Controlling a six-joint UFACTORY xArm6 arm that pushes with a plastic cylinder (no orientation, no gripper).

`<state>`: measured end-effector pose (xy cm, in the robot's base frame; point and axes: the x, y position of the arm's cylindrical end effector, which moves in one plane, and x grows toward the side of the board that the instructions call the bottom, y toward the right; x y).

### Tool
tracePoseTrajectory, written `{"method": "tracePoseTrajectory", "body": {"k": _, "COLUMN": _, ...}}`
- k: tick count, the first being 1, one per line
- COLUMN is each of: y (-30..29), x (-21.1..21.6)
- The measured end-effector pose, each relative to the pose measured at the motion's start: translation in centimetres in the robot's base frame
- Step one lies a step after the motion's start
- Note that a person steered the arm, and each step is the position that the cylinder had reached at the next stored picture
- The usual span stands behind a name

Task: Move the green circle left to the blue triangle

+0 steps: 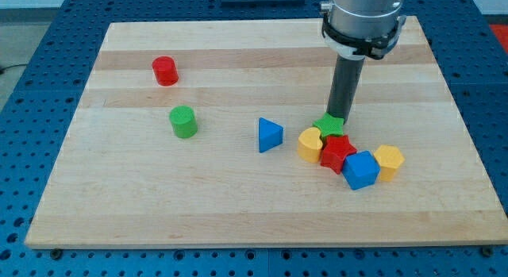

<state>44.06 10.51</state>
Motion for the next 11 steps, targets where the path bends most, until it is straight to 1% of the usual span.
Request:
{"method": "tracePoseTrajectory", "body": {"k": 2, "y": -5.2, "x": -2.7}}
{"method": "tracePoseTrajectory", "body": {"k": 3, "y": -8.6, "x": -3.5}}
{"method": "tracePoseTrajectory", "body": {"k": 6, "y": -25.4, "x": -3.5}}
{"method": "tracePoseTrajectory", "body": {"k": 7, "y": -29.7, "x": -3.1}}
{"method": "tracePoseTrajectory", "body": {"k": 8, "y": -28.5, "x": -2.5}}
{"method": "tracePoseTrajectory", "body": {"k": 10, "y": -22.8, "x": 0.7}}
{"method": "tracePoseTrajectory", "body": {"k": 11, "y": -19.7, "x": 1.1}}
